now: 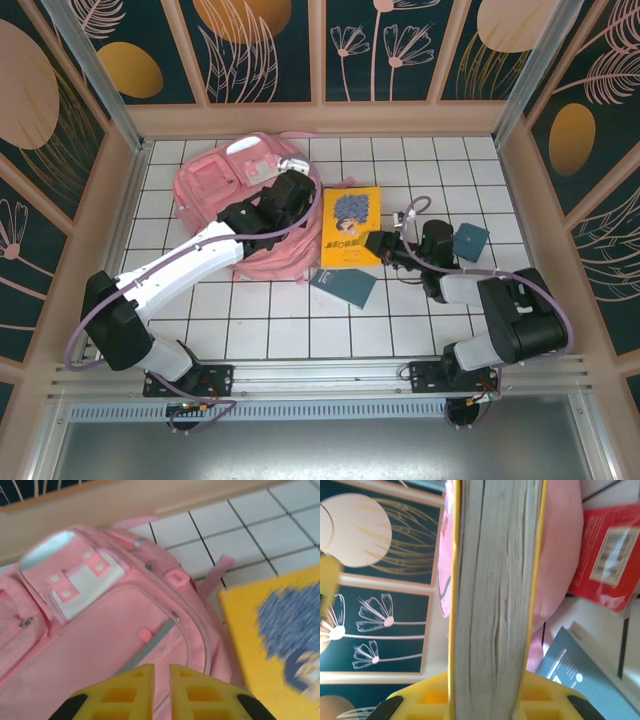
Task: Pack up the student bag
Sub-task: Open the student bag at the top-left of the table.
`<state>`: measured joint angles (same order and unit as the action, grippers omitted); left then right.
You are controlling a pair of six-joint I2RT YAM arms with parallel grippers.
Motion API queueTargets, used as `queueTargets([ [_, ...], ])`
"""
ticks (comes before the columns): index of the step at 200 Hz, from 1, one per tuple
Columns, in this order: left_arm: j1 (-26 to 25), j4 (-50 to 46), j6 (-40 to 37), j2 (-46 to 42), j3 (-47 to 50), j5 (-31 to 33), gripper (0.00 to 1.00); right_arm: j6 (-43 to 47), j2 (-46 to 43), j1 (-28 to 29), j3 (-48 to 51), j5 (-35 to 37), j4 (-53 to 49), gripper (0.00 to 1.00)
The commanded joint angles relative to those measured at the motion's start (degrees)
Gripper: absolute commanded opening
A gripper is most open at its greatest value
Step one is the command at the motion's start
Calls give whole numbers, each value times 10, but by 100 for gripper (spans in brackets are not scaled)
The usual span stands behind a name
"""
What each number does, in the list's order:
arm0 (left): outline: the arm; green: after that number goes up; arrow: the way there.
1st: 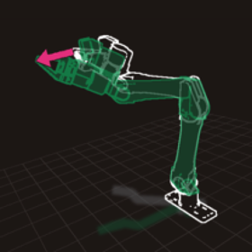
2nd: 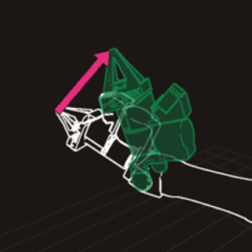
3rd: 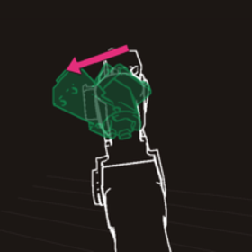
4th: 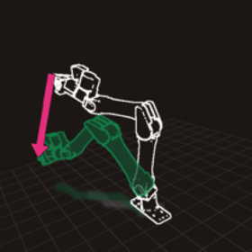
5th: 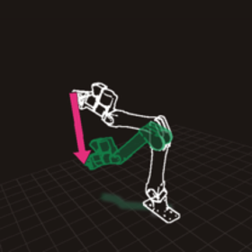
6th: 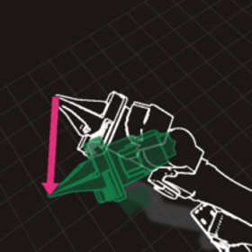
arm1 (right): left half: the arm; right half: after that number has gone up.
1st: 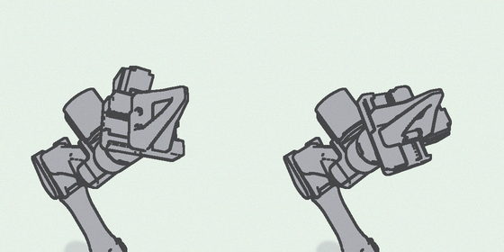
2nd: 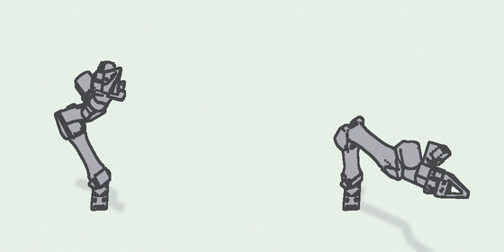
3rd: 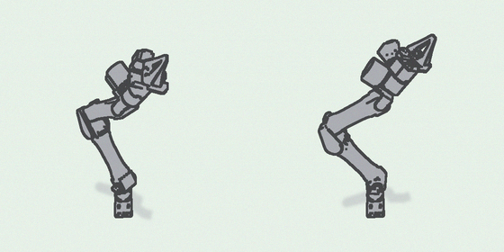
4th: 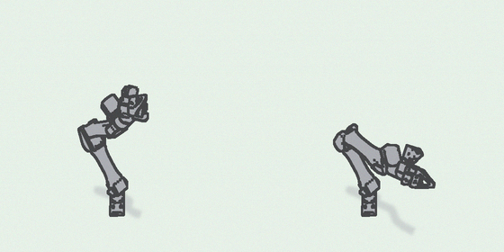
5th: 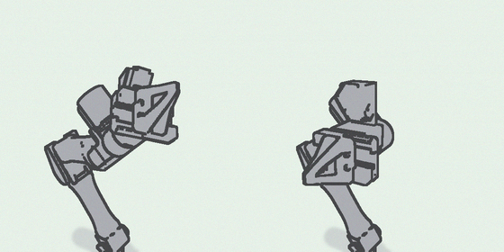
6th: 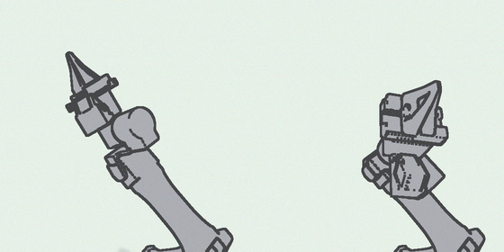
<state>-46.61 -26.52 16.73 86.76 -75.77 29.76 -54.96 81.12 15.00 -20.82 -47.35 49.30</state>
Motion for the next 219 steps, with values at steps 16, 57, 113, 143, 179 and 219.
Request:
queueTargets([
  [16,2,-10,-6,35,35,-83,23,30,-77,-62,25,-13,5,0],
  [57,2,1,-6,106,37,-127,28,33,-104,-81,37,-23,-8,0],
  [113,2,-19,-4,196,18,-77,33,29,-103,-80,39,-27,-1,0],
  [143,2,-22,2,218,17,-49,30,28,-101,-80,39,-28,4,0],
  [179,2,-24,14,193,10,-23,0,24,-96,-79,39,-33,12,0],
  [219,2,-48,25,124,-28,6,0,20,-85,-57,33,-36,30,0],
])
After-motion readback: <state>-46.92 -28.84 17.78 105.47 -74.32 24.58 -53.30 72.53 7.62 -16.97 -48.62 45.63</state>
